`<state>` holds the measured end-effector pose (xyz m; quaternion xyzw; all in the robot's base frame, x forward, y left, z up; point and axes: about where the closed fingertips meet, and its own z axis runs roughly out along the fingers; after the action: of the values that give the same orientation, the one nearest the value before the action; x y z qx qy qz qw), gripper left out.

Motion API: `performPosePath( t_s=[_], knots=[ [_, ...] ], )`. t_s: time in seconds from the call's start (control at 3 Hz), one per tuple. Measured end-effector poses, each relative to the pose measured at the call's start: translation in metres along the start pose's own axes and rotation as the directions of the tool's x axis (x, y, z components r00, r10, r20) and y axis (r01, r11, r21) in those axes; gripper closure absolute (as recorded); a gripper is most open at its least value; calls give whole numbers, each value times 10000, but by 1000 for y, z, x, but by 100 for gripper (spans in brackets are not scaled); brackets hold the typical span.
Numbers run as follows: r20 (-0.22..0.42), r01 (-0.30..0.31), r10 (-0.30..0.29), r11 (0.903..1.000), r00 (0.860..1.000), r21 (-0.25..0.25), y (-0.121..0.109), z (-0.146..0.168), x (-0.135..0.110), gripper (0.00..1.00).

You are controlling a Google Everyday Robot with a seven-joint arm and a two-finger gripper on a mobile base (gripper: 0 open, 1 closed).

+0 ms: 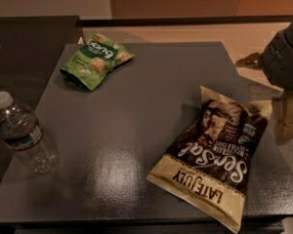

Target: Move brown chip bag near green rice chip bag

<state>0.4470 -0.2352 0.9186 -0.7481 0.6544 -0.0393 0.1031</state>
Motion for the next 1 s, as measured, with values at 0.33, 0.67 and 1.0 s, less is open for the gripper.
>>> performPosePath(
  t_s=[0.33, 0.67, 1.0],
  knots=[
    [-333, 500, -500, 9987, 9982, -7, 11, 23, 9, 0],
    [-500, 769, -776, 9969, 9957, -155, 18, 43, 13, 0],
    [-608, 850, -869, 9958, 9944, -326, 22, 56, 14, 2]
  ],
)
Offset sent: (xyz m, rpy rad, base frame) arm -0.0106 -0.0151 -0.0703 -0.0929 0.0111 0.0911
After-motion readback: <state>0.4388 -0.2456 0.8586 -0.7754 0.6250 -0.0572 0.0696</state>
